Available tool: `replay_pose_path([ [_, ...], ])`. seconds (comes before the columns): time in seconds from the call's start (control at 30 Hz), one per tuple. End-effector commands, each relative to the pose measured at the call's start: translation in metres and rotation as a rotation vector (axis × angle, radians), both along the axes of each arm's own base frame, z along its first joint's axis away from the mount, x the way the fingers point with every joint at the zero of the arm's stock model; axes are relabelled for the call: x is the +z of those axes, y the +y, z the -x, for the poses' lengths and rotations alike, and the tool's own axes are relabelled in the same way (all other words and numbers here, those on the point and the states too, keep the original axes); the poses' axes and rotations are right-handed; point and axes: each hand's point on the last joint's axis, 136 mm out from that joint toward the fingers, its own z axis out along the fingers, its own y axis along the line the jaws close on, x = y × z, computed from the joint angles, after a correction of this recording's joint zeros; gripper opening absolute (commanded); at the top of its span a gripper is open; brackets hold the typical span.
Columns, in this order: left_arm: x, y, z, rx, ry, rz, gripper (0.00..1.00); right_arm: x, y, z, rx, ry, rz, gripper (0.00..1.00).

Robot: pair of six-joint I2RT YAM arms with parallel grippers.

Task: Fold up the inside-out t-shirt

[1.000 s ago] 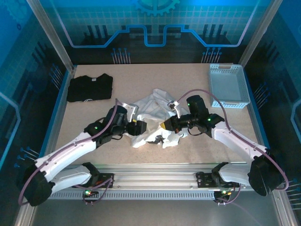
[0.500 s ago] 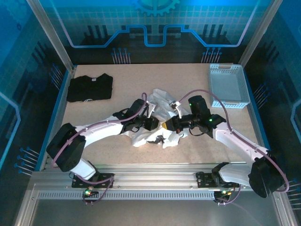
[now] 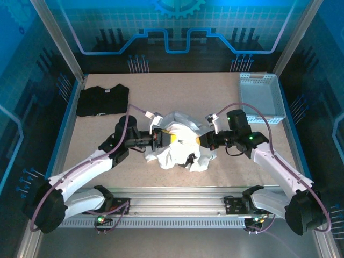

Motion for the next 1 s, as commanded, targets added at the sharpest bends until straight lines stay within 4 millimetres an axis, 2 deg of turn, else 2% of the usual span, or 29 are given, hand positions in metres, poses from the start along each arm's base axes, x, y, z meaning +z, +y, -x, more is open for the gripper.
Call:
replay_pose_path([
  [0.0, 0.026, -0.002, 0.015, -0.089, -0.044, 0.096, 0.00, 0.013, 0.000, 0.004, 0.018, -0.020, -0.007, 0.09],
  [0.1, 0.029, -0.004, 0.016, -0.099, -0.031, 0.110, 0.00, 0.009, -0.001, 0.005, 0.013, -0.028, 0.031, 0.13],
  [0.17, 0.029, -0.004, 0.014, -0.097, -0.016, 0.112, 0.00, 0.003, -0.006, 0.005, -0.009, -0.068, 0.121, 0.20],
  [0.27, 0.027, -0.005, 0.011, -0.083, 0.006, 0.099, 0.00, -0.004, -0.017, 0.004, -0.046, -0.195, 0.313, 0.30],
  [0.43, 0.022, -0.003, 0.005, -0.051, 0.023, 0.067, 0.00, 0.007, -0.017, 0.001, -0.053, -0.477, 0.488, 0.40],
  [0.6, 0.020, 0.000, 0.000, -0.024, 0.036, 0.044, 0.00, 0.024, 0.005, 0.002, 0.002, -0.690, 0.521, 0.50],
  [0.7, 0.019, 0.000, -0.002, -0.019, 0.041, 0.036, 0.00, 0.030, 0.016, 0.001, 0.023, -0.772, 0.543, 0.52],
  [0.83, 0.017, 0.000, -0.003, -0.017, 0.046, 0.031, 0.00, 0.039, 0.029, -0.006, 0.027, -0.837, 0.573, 0.52],
  [0.97, 0.012, 0.000, -0.006, -0.004, 0.059, 0.011, 0.00, 0.048, 0.039, -0.008, 0.032, -0.870, 0.568, 0.47],
])
